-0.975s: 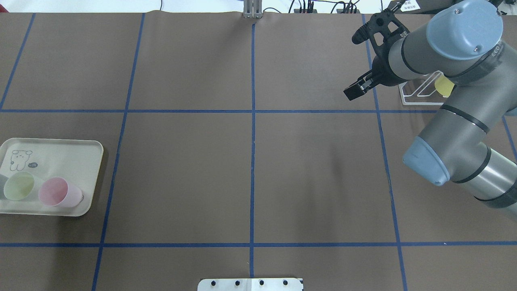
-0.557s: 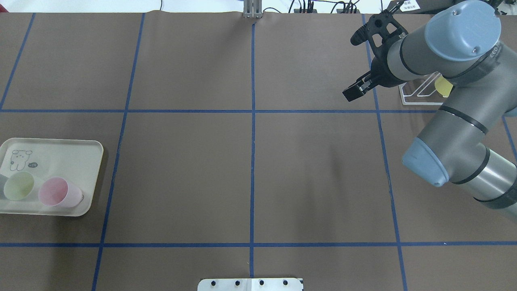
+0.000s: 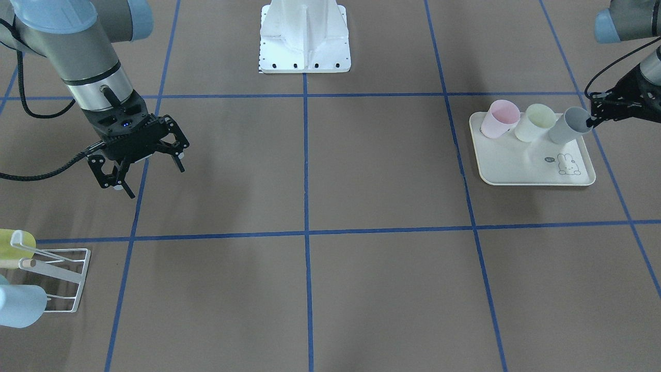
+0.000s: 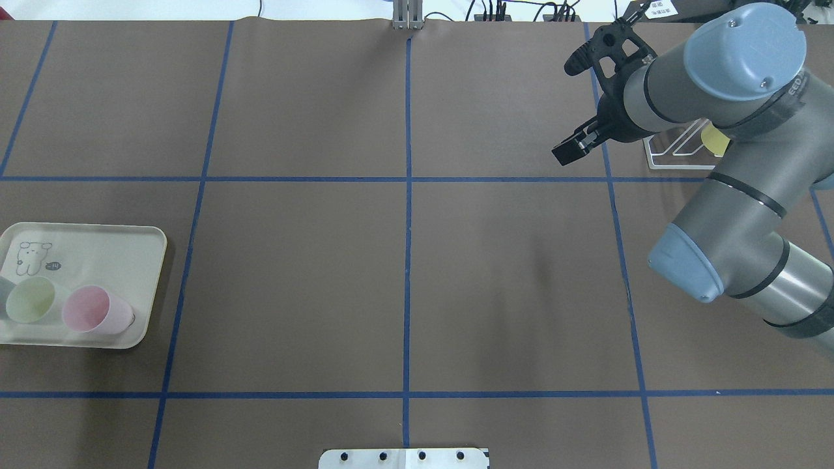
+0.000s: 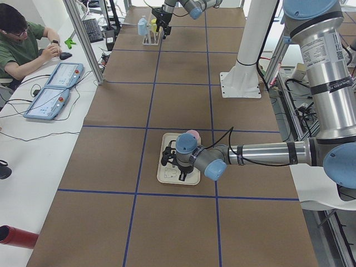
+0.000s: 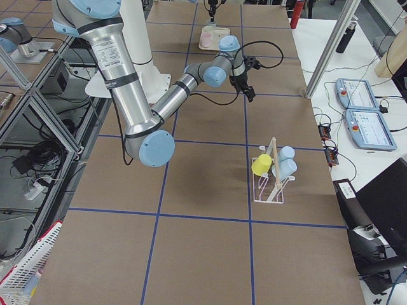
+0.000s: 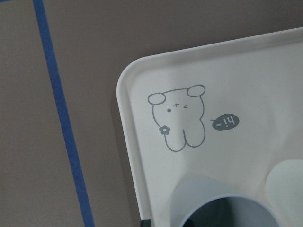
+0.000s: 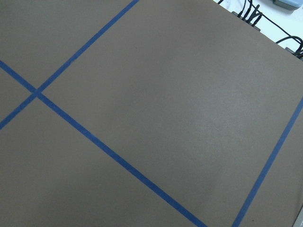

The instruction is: Transfer IKEA cup to right arm and place on rack

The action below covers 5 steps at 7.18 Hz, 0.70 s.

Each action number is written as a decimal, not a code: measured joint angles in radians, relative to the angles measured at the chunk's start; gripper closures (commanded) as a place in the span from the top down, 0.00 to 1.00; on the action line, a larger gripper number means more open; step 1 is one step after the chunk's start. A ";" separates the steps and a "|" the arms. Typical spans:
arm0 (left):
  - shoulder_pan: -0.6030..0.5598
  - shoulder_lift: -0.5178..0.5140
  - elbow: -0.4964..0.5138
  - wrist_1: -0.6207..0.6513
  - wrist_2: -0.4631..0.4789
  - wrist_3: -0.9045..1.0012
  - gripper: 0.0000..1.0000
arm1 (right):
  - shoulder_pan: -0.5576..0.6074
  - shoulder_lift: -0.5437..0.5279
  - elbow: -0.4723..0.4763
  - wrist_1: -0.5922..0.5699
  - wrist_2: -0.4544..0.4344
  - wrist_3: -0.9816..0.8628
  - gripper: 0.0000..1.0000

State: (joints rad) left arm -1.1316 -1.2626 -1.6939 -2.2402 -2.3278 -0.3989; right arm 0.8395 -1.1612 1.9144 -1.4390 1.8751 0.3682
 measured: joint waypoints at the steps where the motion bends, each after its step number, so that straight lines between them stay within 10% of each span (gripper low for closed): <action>1: 0.000 -0.003 -0.002 0.001 -0.013 0.000 0.00 | 0.000 0.000 0.000 0.000 -0.001 0.000 1.00; 5: -0.075 -0.042 -0.012 0.022 -0.022 0.000 0.00 | -0.009 0.005 0.000 0.007 -0.035 0.000 1.00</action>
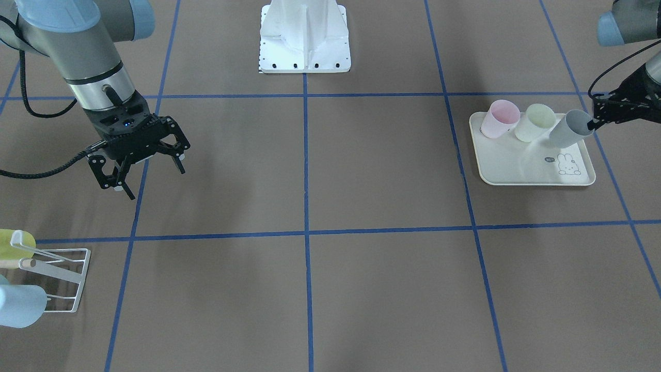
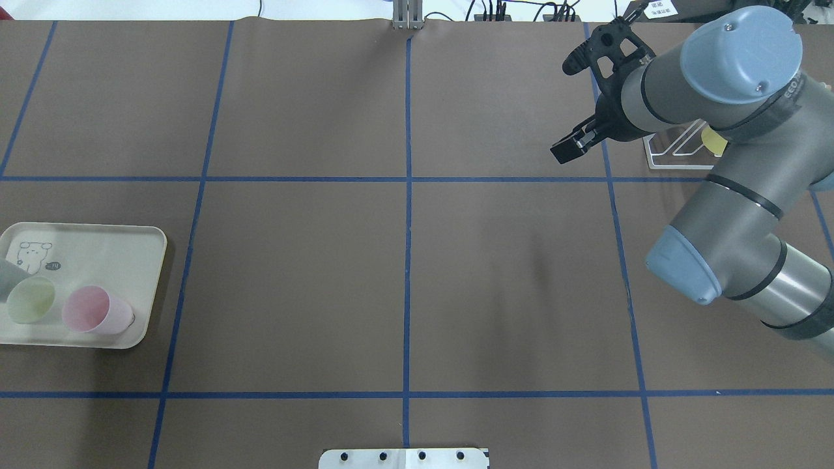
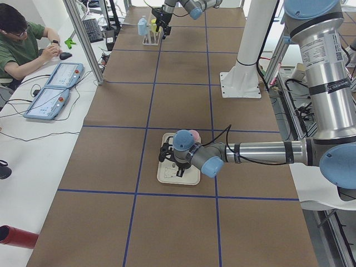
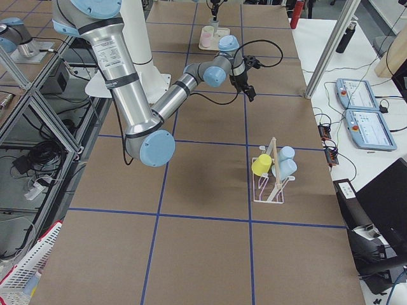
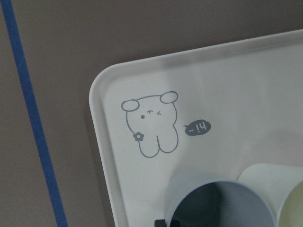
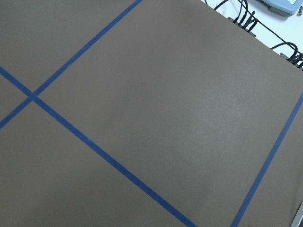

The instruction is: Transfer IKEA cup to right arm and place on rack

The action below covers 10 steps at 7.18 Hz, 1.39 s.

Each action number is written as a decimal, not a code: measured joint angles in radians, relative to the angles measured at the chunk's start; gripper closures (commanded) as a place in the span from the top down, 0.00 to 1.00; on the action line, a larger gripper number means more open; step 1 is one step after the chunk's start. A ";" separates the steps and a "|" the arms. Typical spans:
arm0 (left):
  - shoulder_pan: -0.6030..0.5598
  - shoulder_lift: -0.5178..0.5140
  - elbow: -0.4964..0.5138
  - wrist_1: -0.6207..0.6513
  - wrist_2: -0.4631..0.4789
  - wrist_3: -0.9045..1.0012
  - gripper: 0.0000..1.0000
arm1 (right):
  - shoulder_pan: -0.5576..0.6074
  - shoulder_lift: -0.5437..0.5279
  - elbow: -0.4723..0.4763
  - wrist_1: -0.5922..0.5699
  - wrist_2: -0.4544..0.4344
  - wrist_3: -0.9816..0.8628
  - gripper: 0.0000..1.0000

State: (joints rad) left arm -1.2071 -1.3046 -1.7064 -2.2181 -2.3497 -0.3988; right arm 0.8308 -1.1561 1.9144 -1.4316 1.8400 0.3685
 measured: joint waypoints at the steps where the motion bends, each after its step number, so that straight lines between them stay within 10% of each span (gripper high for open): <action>1: -0.049 -0.026 -0.003 0.014 0.003 -0.002 0.00 | -0.006 0.011 0.000 0.003 -0.009 0.001 1.00; 5: -0.104 -0.321 -0.008 0.196 -0.054 -0.332 0.00 | -0.058 0.071 -0.020 0.109 -0.072 0.000 1.00; 10: -0.098 -0.627 -0.038 0.203 -0.361 -0.990 0.00 | -0.154 0.127 -0.112 0.468 -0.190 -0.002 1.00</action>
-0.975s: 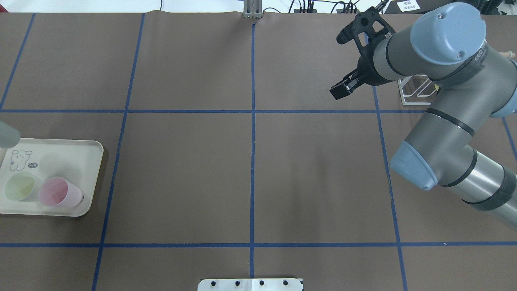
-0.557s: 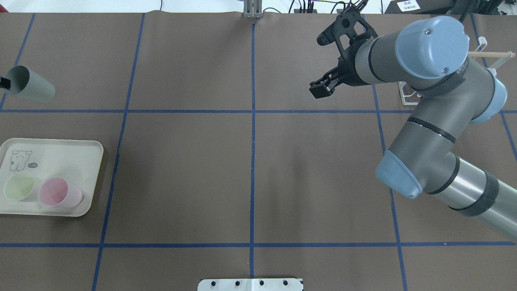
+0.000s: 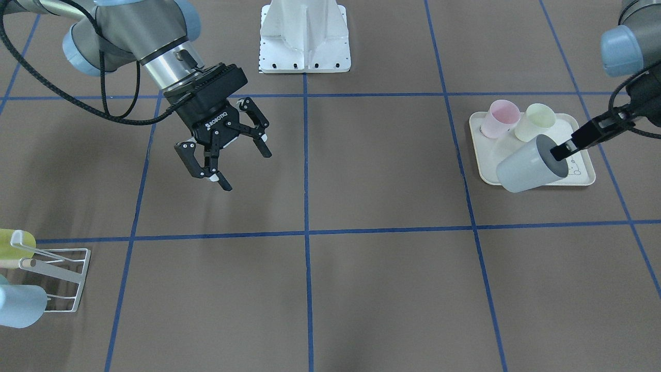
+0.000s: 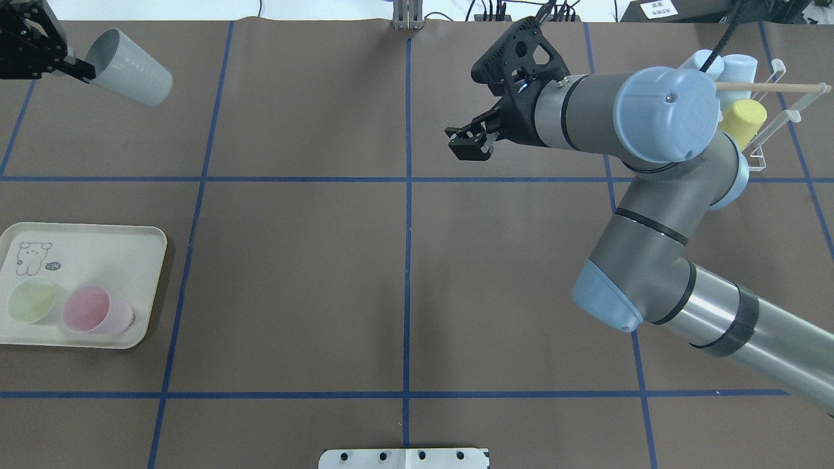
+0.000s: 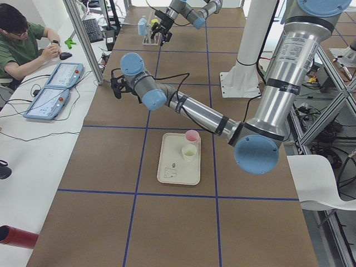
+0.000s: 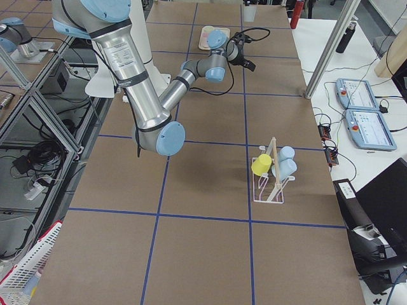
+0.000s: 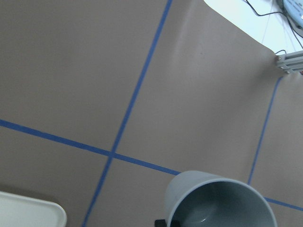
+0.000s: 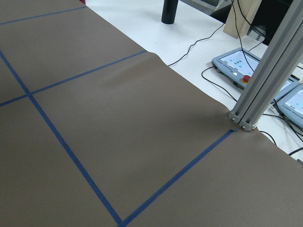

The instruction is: Transfer IKEA cup to right arm and place on rack

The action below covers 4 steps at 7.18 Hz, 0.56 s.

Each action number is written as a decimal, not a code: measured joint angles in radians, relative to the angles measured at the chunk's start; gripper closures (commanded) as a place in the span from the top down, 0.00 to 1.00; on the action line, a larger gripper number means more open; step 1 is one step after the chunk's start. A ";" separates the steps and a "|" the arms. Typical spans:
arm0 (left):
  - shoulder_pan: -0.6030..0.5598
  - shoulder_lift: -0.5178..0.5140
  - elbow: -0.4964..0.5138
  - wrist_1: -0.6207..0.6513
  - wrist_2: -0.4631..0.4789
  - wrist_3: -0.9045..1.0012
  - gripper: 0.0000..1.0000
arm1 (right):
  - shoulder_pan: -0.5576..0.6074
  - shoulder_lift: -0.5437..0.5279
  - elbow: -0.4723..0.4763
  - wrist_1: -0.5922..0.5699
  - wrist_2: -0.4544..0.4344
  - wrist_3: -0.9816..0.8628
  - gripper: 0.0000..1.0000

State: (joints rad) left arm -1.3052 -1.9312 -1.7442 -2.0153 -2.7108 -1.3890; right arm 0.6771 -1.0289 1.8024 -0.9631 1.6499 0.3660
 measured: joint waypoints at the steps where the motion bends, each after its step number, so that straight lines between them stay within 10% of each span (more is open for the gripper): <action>1: 0.003 -0.025 -0.025 -0.003 -0.030 -0.095 0.00 | -0.034 0.015 -0.005 0.012 -0.065 -0.003 1.00; 4: 0.047 -0.083 -0.054 -0.005 -0.093 -0.266 0.00 | -0.123 0.035 -0.034 0.228 -0.181 -0.008 1.00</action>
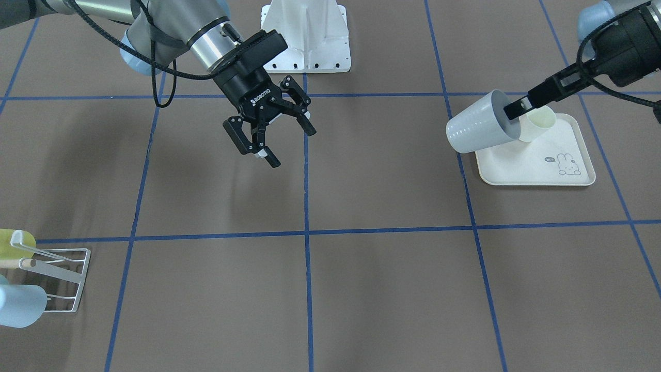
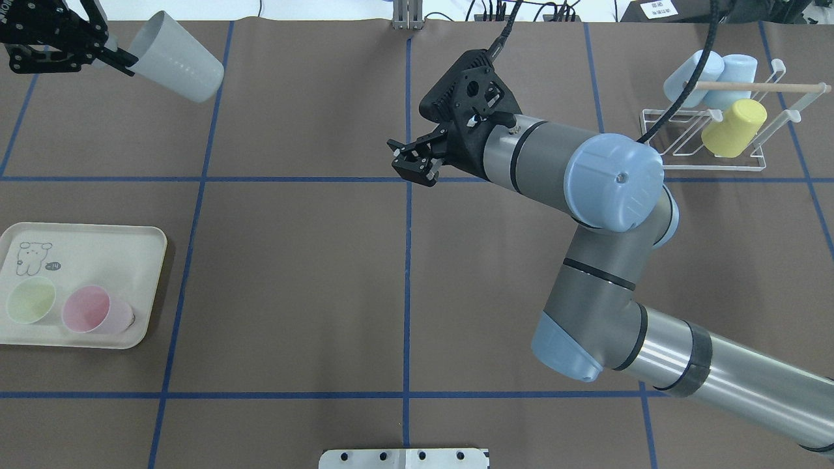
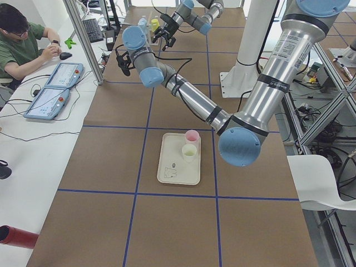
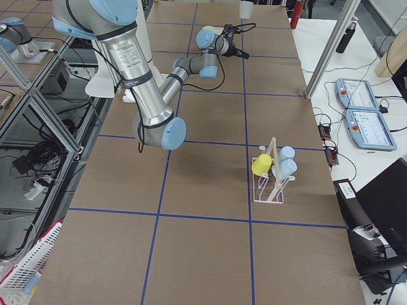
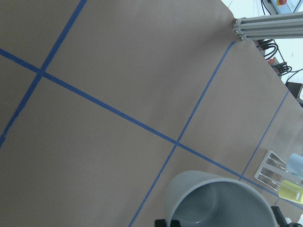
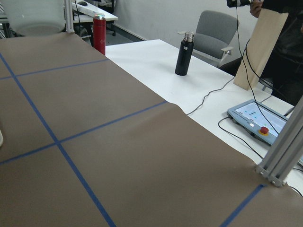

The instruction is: Transfer IKEA cup to right arm and place on rack

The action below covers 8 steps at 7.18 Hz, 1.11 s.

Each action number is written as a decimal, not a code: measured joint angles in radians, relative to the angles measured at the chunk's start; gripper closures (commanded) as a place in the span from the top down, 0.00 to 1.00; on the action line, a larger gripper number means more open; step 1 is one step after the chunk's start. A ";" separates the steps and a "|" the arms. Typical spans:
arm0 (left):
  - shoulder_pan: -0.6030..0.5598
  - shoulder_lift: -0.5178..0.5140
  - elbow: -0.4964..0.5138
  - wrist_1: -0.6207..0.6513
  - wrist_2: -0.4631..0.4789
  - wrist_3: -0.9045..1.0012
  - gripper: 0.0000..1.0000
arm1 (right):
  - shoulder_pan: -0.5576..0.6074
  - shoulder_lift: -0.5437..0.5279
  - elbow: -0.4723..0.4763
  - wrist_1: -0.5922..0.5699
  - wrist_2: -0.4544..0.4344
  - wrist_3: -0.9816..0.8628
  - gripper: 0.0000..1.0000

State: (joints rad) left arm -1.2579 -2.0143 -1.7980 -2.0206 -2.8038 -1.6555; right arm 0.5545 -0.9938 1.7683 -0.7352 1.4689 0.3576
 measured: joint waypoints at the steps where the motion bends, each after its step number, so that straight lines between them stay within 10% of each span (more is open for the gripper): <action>1: 0.015 -0.009 -0.001 -0.002 -0.044 -0.013 0.00 | -0.018 0.001 -0.018 0.094 -0.017 -0.006 1.00; 8: 0.112 -0.097 -0.029 -0.009 -0.063 -0.174 0.00 | -0.171 0.030 -0.056 0.301 -0.176 -0.130 1.00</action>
State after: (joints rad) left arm -1.1455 -2.1112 -1.8271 -2.0294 -2.8668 -1.8297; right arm 0.3830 -0.9634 1.7124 -0.4344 1.2930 0.2275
